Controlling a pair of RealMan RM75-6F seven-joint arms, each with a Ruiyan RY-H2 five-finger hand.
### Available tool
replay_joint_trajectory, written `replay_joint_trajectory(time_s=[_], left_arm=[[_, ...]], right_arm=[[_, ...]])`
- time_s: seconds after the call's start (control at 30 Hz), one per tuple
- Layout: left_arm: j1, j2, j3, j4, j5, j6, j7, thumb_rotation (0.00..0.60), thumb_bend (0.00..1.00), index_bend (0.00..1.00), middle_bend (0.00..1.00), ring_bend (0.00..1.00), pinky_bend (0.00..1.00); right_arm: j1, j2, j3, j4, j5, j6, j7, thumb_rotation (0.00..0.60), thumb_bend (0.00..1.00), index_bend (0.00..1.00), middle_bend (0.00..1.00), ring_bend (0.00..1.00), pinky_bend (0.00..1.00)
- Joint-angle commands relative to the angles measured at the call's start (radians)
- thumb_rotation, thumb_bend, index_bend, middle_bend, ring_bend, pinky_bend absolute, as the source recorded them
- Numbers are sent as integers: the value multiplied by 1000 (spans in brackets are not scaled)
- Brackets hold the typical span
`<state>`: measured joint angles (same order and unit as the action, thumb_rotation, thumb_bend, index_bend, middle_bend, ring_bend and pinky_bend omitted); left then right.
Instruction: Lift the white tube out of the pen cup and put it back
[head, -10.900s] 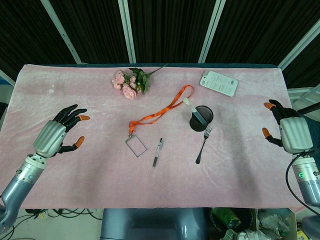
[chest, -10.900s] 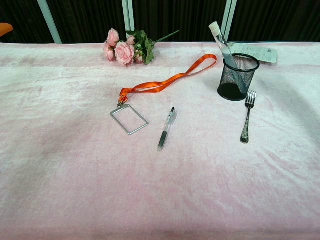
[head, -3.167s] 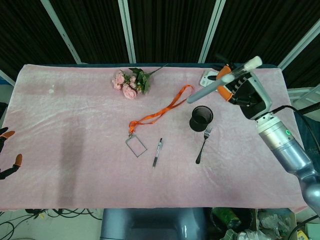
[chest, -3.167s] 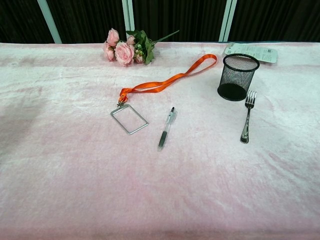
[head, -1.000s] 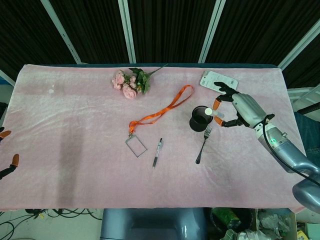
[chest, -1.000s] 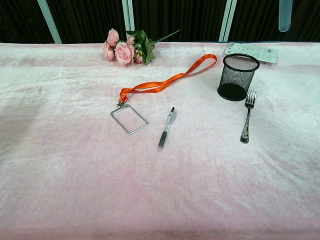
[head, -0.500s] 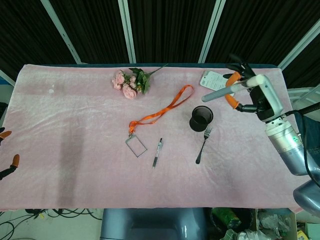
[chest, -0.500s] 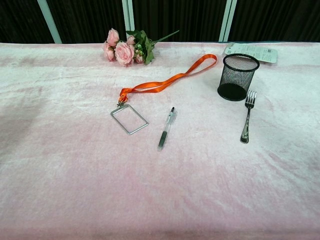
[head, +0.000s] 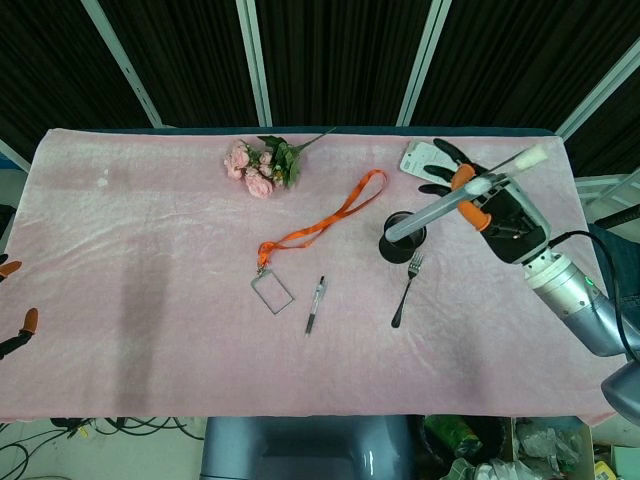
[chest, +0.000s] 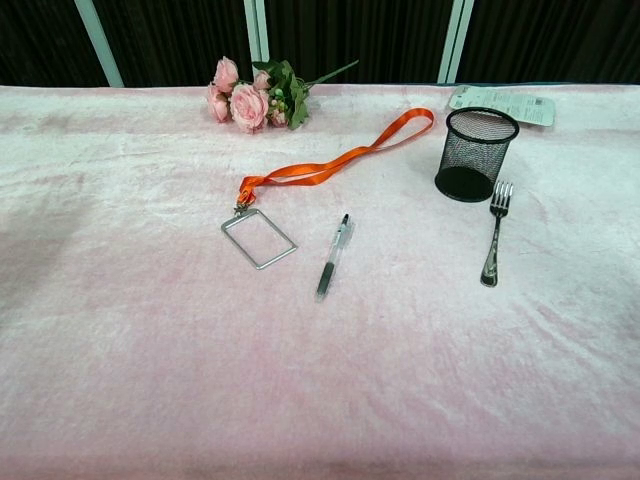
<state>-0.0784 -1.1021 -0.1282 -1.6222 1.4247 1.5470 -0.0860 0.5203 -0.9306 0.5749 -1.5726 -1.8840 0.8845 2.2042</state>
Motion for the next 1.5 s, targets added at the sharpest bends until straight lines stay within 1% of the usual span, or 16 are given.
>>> replay_joint_trajectory(time_s=[0.03, 0.27, 0.43, 0.53, 0.6, 0.67, 0.7, 0.73, 0.77, 0.87, 0.97, 1.0, 1.17, 1.37, 1.43, 1.5], left_arm=[[1, 1, -1, 1, -1, 1, -2, 600, 387, 171, 103, 5, 77], [1, 4, -1, -1, 0, 0, -7, 600, 387, 171, 103, 5, 77], [3, 5, -1, -2, 0, 2, -8, 600, 388, 171, 99, 5, 80], [3, 5, -2, -3, -1, 4, -4, 600, 387, 171, 97, 5, 80], [3, 4, -2, -4, -1, 4, -3, 600, 387, 171, 97, 5, 80], [3, 3, -1, -5, 0, 3, -1, 600, 387, 171, 97, 5, 80], [2, 2, 0, -5, 1, 2, 0, 600, 387, 171, 97, 5, 80], [2, 2, 2, -6, 4, 2, 2, 600, 387, 171, 97, 5, 80], [3, 2, 2, -7, 4, 3, 3, 600, 387, 171, 97, 5, 80], [4, 2, 2, -8, 6, 5, 3, 600, 387, 171, 97, 5, 80], [6, 4, 1, -10, 5, 9, 1, 600, 387, 171, 97, 5, 80], [6, 5, 1, -10, 5, 9, -1, 600, 387, 171, 97, 5, 80], [6, 5, 0, -9, 4, 9, -1, 600, 388, 171, 96, 6, 80], [4, 2, 2, -8, 3, 3, 4, 600, 387, 171, 95, 5, 80], [3, 1, 2, -8, 4, 2, 5, 600, 387, 171, 95, 5, 80], [3, 0, 2, -9, 4, 2, 7, 600, 387, 171, 95, 5, 80]], right_arm=[[178, 141, -214, -70, -14, -451, -1050, 600, 330, 697, 17, 152, 211], [147, 133, -160, -56, 257, -510, -1498, 600, 330, 703, 17, 152, 210], [53, 31, -112, -71, 593, -195, -1980, 600, 331, 704, 11, 147, 210], [29, -14, -82, -161, 719, -34, -2050, 600, 331, 714, 5, 145, 210], [17, -13, -54, -213, 730, -10, -1949, 600, 331, 722, 4, 146, 210], [-6, 9, -10, -273, 697, -30, -1710, 600, 331, 729, 4, 147, 210], [-21, 25, 15, -299, 660, -49, -1549, 600, 331, 730, 4, 149, 211], [-52, 42, 76, -354, 595, -59, -1213, 600, 330, 730, 4, 149, 211], [-67, 55, 86, -344, 529, -58, -1088, 600, 330, 730, 4, 149, 211], [-94, 72, 80, -279, 298, 31, -665, 600, 330, 730, 1, 149, 210], [-92, 38, 31, -103, 119, 293, -93, 600, 330, 730, 1, 149, 210], [-81, 26, 12, -41, 89, 343, -7, 600, 330, 730, 1, 149, 210], [-48, -16, -57, 110, 70, 492, 162, 600, 330, 730, 1, 149, 211], [-18, -32, -127, 158, 78, 548, 197, 600, 330, 730, 3, 151, 216], [6, -21, -167, 170, 57, 502, 132, 600, 330, 732, 4, 152, 216], [38, 9, -212, 159, 34, 403, -36, 600, 330, 736, 4, 154, 216]])
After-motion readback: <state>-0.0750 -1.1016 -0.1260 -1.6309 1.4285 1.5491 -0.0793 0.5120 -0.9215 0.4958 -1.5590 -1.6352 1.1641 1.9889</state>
